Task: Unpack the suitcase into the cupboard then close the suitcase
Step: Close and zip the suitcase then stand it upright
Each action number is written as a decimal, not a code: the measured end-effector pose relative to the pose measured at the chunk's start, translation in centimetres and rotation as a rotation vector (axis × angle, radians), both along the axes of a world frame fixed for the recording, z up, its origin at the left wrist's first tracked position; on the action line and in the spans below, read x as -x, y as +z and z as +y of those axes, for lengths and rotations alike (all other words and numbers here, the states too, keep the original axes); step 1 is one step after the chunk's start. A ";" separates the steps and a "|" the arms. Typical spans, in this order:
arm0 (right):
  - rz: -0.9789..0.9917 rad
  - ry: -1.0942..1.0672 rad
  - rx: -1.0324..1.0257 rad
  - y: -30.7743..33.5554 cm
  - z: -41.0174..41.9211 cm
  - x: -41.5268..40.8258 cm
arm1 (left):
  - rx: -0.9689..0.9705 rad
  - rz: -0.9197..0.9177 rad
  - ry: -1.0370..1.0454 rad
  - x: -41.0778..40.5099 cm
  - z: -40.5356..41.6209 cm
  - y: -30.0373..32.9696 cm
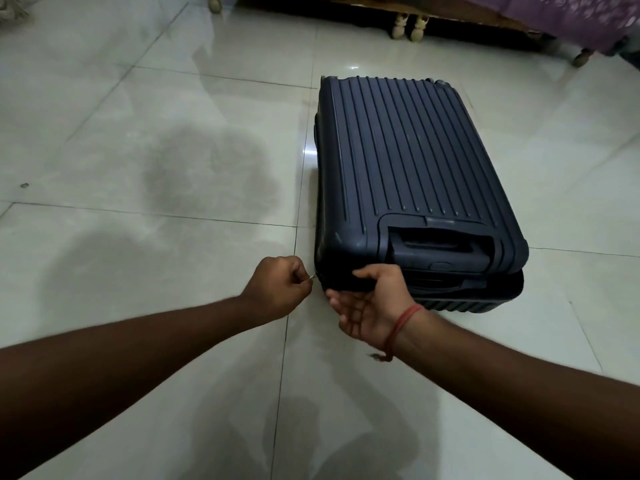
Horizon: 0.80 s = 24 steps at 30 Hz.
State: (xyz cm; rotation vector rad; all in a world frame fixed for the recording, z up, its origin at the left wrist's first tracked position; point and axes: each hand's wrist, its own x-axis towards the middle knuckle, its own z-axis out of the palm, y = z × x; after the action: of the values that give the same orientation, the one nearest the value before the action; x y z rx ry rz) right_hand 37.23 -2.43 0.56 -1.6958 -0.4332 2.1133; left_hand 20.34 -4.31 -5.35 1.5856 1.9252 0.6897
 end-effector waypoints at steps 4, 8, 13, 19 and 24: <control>-0.121 -0.044 0.014 1.2 1.5 -2.1 | 0.008 0.016 0.009 0.0 0.1 -0.2; -0.023 -0.254 0.014 2.1 1.7 -4.0 | -0.005 0.039 -0.015 -0.2 0.1 0.0; 0.008 -0.282 -0.094 2.8 2.4 -4.4 | -0.023 0.060 0.016 -1.1 -0.2 0.4; 0.042 -0.317 -0.143 2.8 3.0 -4.5 | -0.030 0.005 0.032 -3.0 -1.5 1.1; 0.056 -0.301 -0.147 2.2 2.8 -4.6 | -0.038 -0.060 -0.036 -6.8 -2.4 1.3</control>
State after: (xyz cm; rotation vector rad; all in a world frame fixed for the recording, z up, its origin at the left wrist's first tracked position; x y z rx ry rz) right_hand 41.85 0.41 2.74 -1.5105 -0.2885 1.8597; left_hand 27.16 -6.73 -4.02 1.6006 1.8465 0.7537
